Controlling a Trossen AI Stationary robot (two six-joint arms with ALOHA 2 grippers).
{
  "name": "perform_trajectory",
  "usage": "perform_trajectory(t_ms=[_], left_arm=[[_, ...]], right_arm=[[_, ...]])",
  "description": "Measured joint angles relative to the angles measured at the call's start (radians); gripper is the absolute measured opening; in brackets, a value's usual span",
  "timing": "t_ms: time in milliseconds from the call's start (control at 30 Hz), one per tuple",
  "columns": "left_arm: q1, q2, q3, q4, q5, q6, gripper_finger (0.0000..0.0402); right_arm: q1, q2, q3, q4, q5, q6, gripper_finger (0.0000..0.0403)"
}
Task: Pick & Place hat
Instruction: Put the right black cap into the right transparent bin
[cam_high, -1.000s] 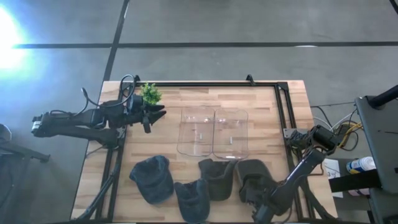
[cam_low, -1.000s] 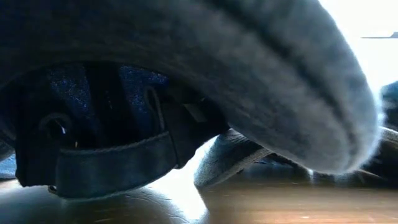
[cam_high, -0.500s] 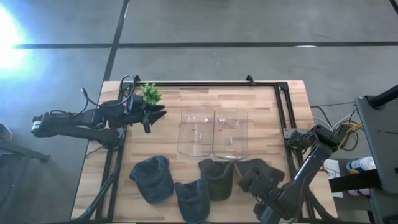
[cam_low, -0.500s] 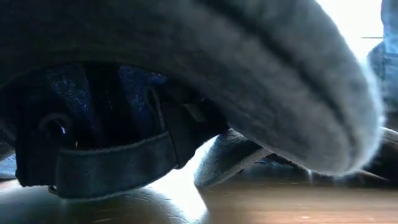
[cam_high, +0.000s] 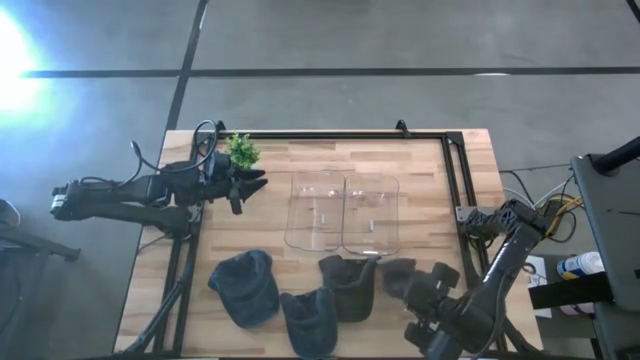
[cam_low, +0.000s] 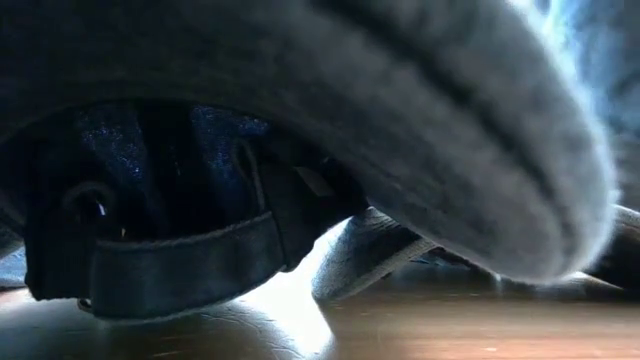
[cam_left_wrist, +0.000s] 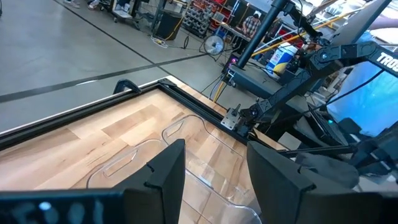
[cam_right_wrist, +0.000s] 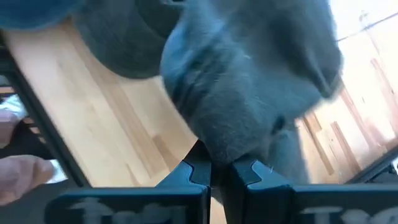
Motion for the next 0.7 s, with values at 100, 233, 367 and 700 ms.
perform_trajectory(t_ms=[100,233,367,700], left_arm=[[0.0,0.0,0.0,0.0,0.0,-0.001,0.0165],[0.0,0.0,0.0,0.0,0.0,-0.001,0.0165],[0.001,0.0,0.0,0.0,-0.001,-0.009,0.0165],[0.001,0.0,0.0,0.0,-0.002,-0.032,0.0165]], right_arm=[[0.002,-0.01,0.05,0.0,0.051,-0.025,0.0007],[0.002,-0.04,0.127,0.001,0.145,-0.045,0.0007],[-0.011,-0.044,0.213,0.001,0.207,-0.123,0.0007],[-0.086,-0.062,0.386,0.001,0.331,-0.396,0.0007]])
